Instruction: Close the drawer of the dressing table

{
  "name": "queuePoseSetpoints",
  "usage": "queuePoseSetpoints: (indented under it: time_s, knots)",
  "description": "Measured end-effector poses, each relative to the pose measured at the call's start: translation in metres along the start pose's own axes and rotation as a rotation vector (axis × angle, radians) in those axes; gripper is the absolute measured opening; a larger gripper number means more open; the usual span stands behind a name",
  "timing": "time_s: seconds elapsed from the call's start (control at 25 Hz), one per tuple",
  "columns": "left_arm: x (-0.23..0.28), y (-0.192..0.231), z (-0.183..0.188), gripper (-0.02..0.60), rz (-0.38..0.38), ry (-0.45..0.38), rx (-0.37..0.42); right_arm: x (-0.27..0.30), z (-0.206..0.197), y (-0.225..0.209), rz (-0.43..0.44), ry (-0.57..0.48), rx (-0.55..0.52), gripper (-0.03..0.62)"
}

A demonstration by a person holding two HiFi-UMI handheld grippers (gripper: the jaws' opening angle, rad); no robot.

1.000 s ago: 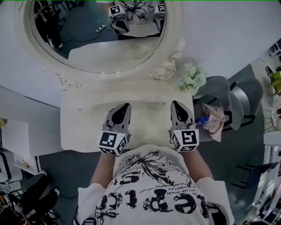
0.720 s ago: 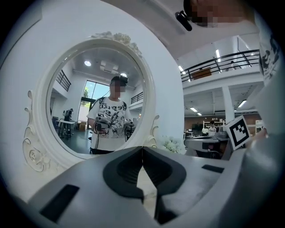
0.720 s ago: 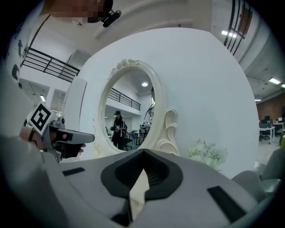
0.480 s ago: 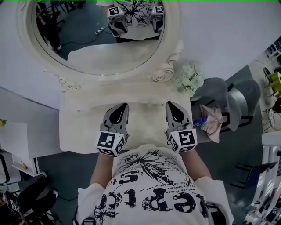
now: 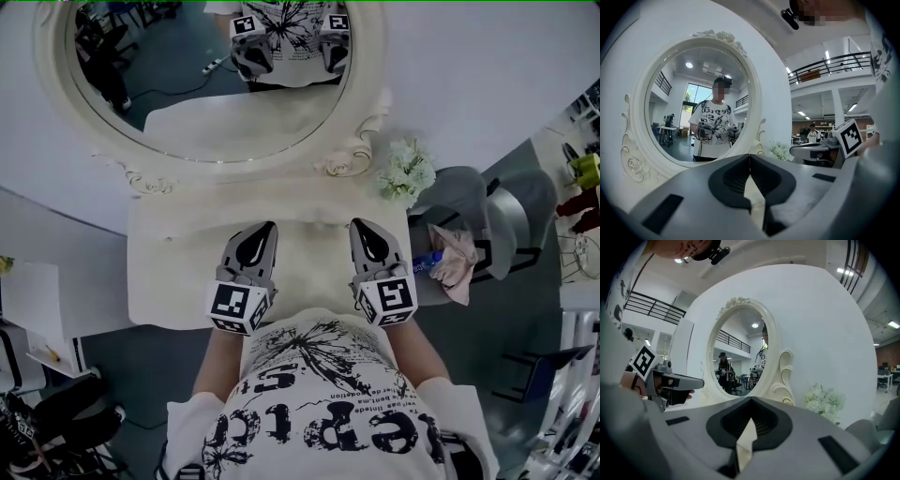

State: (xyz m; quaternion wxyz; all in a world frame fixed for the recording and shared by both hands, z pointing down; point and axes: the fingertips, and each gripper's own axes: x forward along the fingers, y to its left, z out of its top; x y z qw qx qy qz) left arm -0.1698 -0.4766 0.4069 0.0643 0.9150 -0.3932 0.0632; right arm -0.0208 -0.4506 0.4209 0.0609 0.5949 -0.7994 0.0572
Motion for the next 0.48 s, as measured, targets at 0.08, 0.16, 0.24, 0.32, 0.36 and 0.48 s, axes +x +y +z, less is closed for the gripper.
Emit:
queuePoseSetpoints:
  time_s: [0.08, 0.16, 0.24, 0.32, 0.36, 0.48]
  knots:
    - [0.0008, -0.0005, 0.0032, 0.018, -0.004, -0.008, -0.003, 0.0005, 0.0009, -0.0009, -0.004, 0.004, 0.001, 0.015]
    - [0.0007, -0.0005, 0.0068, 0.018, -0.007, -0.013, -0.001, 0.0002, 0.0038, -0.0015, -0.008, 0.001, 0.003, 0.015]
    - [0.0001, 0.0003, 0.0074, 0.018, -0.008, -0.012, 0.000, -0.0004, 0.0063, -0.0019, -0.010, -0.008, 0.009, 0.015]
    - [-0.0005, 0.0018, 0.0061, 0.018, -0.008, -0.011, -0.004, -0.0008, 0.0077, -0.0023, -0.009, -0.019, 0.016, 0.015]
    - [-0.0006, 0.0027, 0.0053, 0.018, -0.007, -0.012, -0.006, -0.0009, 0.0082, -0.0026, -0.009, -0.024, 0.020, 0.015]
    - [-0.0005, 0.0056, 0.0037, 0.018, -0.004, -0.017, -0.011, -0.0007, 0.0091, -0.0041, -0.011, -0.039, 0.030, 0.015]
